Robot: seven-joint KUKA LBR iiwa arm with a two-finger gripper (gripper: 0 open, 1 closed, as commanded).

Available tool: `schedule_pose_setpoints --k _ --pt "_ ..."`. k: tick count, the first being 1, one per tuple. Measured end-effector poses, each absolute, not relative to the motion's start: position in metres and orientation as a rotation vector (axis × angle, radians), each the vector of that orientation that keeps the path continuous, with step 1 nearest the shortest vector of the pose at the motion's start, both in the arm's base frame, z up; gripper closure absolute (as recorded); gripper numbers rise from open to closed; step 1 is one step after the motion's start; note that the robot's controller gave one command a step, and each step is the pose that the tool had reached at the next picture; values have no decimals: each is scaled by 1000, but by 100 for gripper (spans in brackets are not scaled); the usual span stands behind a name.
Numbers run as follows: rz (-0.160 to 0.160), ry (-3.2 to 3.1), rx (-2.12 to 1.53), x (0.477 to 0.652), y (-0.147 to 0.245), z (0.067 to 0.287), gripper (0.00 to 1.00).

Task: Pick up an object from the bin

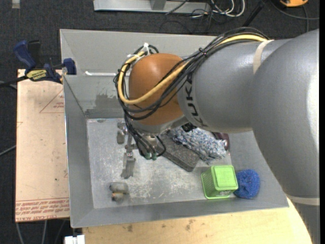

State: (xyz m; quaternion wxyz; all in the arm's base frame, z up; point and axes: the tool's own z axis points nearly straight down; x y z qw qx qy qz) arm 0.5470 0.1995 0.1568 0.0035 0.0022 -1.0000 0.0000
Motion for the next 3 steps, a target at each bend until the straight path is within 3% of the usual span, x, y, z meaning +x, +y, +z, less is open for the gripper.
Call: schedule_pose_setpoints --k 1,2,3 --pt "-2 -3142 1 549 198 162 0" --pt "-5 -3141 7 553 156 160 0" --pt "4 -3136 -188 559 127 179 0"
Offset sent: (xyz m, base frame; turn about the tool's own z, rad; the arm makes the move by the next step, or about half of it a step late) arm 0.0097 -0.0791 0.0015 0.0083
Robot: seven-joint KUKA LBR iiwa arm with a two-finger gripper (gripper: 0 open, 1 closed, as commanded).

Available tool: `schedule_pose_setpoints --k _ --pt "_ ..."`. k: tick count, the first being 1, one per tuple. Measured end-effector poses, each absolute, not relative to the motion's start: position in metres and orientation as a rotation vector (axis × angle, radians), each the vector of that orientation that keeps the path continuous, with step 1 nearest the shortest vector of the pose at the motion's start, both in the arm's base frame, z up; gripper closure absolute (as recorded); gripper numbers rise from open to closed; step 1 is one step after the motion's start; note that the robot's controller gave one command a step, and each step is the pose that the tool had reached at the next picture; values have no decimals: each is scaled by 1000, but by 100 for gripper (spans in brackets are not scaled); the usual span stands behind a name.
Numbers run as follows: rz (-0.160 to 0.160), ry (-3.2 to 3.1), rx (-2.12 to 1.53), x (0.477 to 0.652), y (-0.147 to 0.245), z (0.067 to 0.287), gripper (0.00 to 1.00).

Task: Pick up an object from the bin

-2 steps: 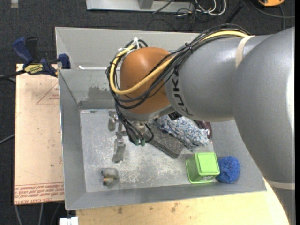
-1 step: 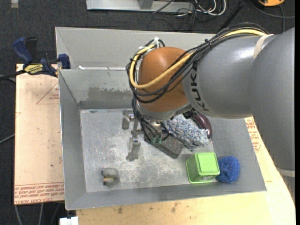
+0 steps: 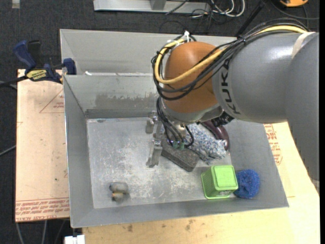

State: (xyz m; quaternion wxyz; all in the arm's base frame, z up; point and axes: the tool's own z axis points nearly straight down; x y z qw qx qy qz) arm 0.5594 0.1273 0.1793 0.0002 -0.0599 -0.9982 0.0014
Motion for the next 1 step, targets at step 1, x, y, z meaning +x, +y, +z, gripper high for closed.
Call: schedule_pose_setpoints --k 1 --pt "-6 -3145 -164 594 106 163 0"
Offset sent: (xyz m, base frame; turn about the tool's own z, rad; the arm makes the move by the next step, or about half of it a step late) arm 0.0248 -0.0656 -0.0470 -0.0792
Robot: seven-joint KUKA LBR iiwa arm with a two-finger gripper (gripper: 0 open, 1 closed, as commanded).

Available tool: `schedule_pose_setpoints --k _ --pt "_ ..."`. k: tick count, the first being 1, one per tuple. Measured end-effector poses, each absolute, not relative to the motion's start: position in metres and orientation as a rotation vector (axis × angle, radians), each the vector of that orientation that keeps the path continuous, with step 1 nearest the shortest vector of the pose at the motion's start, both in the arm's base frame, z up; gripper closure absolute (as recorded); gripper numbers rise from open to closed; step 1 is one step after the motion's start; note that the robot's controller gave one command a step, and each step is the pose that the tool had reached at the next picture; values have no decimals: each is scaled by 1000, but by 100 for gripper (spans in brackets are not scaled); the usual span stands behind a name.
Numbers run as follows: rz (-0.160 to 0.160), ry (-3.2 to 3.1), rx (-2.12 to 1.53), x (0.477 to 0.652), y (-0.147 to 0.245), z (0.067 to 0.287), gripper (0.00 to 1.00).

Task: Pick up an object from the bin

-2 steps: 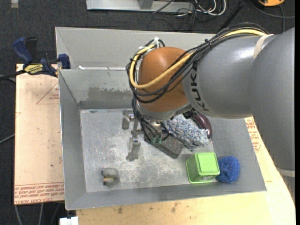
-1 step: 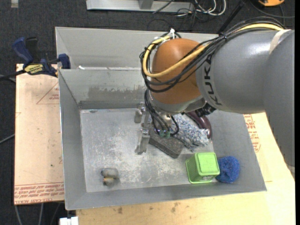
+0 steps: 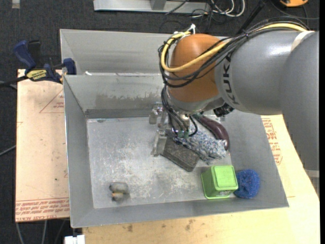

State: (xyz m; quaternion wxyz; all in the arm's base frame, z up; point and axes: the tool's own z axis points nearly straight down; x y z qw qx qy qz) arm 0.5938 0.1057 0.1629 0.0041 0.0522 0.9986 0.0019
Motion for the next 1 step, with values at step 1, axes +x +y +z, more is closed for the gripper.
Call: schedule_pose_setpoints --k 1 --pt "0 3138 54 591 68 137 0"
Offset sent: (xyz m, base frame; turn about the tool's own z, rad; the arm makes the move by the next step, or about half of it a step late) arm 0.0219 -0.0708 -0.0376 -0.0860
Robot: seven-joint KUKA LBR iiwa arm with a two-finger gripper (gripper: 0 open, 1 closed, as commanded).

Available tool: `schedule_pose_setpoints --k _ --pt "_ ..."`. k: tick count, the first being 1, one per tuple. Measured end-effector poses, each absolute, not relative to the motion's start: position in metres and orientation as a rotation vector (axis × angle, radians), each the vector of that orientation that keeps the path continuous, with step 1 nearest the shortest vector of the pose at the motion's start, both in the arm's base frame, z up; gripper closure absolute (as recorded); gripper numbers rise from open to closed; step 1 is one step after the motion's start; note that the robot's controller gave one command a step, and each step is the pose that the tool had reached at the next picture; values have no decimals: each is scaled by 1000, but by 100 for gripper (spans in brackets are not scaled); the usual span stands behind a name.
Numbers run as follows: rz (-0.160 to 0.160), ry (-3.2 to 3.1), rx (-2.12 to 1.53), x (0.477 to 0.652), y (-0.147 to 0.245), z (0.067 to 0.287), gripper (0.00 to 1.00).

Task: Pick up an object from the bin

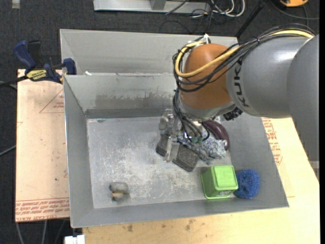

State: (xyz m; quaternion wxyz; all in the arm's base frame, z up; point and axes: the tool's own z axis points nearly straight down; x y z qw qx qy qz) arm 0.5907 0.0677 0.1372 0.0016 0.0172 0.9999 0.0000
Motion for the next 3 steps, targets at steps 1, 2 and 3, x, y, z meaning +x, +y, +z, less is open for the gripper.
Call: schedule_pose_setpoints --k 1,2,3 --pt "1 3141 45 603 46 129 0" --pt "2 3141 -47 552 8 105 100" --pt "2 3141 -47 552 8 105 100"
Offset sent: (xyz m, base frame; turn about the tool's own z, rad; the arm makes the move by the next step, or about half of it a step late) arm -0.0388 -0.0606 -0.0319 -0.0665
